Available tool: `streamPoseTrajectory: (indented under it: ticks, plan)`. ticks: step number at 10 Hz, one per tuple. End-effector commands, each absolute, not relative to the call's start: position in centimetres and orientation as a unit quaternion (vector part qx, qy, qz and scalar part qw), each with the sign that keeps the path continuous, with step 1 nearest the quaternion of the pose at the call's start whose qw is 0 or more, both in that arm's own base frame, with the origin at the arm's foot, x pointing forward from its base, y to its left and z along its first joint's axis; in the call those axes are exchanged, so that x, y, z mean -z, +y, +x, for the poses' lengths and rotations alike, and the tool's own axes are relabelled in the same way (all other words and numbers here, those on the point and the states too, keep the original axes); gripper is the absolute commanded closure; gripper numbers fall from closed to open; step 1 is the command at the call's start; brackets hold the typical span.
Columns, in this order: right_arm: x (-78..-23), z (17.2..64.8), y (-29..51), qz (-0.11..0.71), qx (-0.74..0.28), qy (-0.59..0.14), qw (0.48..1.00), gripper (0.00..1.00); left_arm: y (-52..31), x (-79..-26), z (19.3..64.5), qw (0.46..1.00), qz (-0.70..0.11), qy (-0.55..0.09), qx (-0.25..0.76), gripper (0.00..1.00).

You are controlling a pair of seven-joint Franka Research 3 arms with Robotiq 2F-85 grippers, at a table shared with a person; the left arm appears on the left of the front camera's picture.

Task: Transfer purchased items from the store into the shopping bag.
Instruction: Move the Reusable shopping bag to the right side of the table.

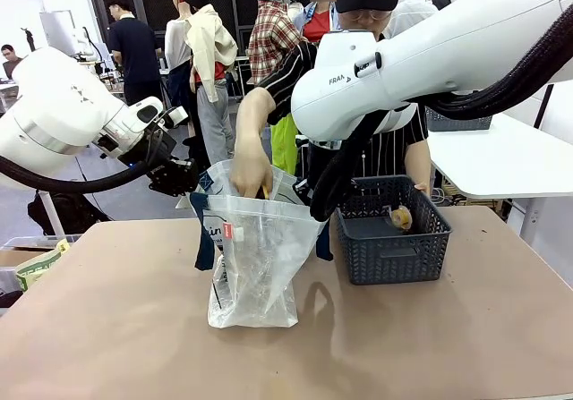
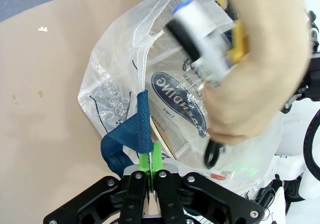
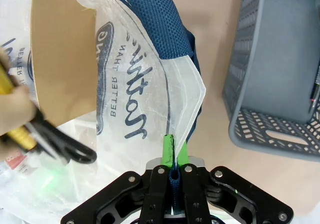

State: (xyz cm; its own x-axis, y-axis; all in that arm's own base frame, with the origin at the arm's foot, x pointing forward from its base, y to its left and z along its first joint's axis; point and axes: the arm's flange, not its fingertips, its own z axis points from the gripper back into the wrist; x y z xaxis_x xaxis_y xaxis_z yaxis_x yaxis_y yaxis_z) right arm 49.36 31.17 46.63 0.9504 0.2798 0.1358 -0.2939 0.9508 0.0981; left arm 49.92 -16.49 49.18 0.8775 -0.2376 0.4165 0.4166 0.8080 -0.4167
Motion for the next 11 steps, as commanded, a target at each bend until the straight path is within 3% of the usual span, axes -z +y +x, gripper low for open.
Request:
streamPoseTrajectory:
  ticks: [1,11]
  plan:
    - [-46.59,49.09,30.92,0.063,-0.142,-0.058,0.986,1.0,-16.25,-49.39,49.91,0.934,-0.255,-0.178,0.175,1.0]
    - [-46.59,49.09,30.92,0.063,-0.142,-0.058,0.986,1.0,-16.25,-49.39,49.91,0.934,-0.255,-0.178,0.175,1.0]
